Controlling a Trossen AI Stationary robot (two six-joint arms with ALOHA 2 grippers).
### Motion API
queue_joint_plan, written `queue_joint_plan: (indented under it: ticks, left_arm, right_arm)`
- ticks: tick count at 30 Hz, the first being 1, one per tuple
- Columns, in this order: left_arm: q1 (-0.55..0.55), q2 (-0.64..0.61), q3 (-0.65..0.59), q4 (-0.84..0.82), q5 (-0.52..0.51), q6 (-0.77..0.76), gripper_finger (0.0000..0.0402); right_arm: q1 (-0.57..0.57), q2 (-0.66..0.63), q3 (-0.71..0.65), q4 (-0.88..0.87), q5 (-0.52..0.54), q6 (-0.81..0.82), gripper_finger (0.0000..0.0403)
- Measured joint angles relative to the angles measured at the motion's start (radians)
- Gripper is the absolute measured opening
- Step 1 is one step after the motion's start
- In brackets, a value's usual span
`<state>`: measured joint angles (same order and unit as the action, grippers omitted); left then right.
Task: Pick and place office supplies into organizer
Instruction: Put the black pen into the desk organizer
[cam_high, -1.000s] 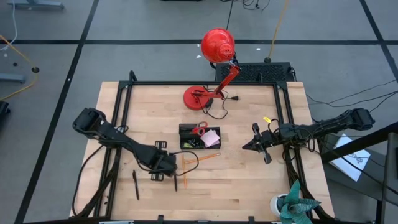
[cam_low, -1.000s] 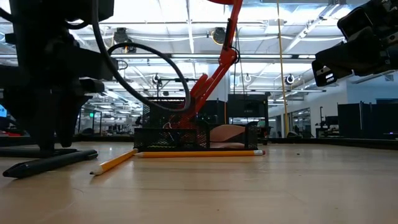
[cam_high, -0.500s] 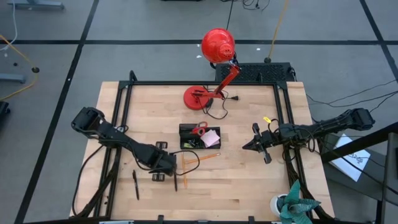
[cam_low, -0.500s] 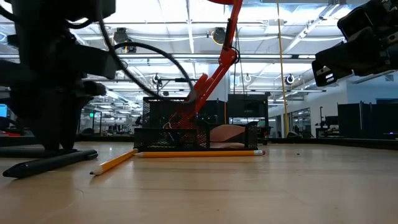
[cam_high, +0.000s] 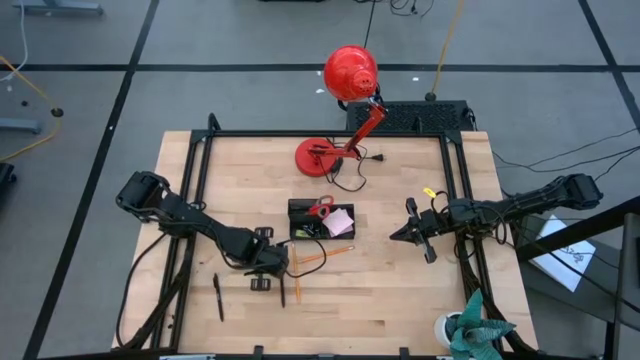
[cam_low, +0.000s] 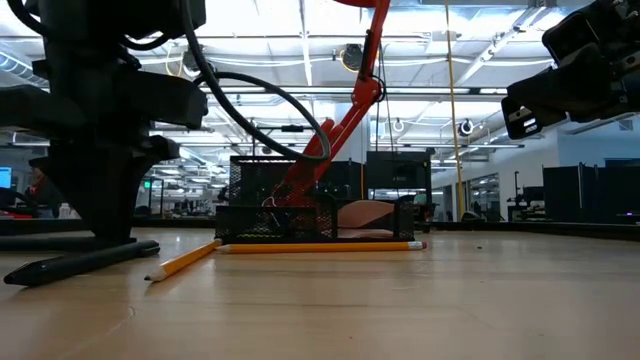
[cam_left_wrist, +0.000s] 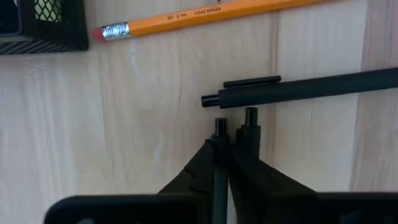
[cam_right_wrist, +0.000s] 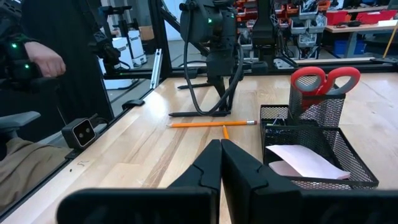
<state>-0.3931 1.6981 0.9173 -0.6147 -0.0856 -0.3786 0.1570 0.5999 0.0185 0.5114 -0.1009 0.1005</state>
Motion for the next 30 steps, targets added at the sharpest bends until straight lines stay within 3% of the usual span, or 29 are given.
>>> queue_joint_plan:
  ticks: [14, 22, 30]
  left_arm:
    - [-0.001, 0.001, -0.002, -0.012, -0.004, -0.008, 0.0052]
    - [-0.022, -0.003, -0.064, 0.051, 0.001, -0.037, 0.0053]
    - [-0.039, 0.002, -0.073, 0.079, -0.028, -0.053, 0.0092]
  right_arm:
    - [0.0, 0.0, 0.0, 0.0, 0.0, 0.0, 0.0004]
    - [0.0, 0.0, 0.0, 0.0, 0.0, 0.0, 0.0004]
    - [0.0, 0.0, 0.0, 0.0, 0.0, 0.0, 0.0004]
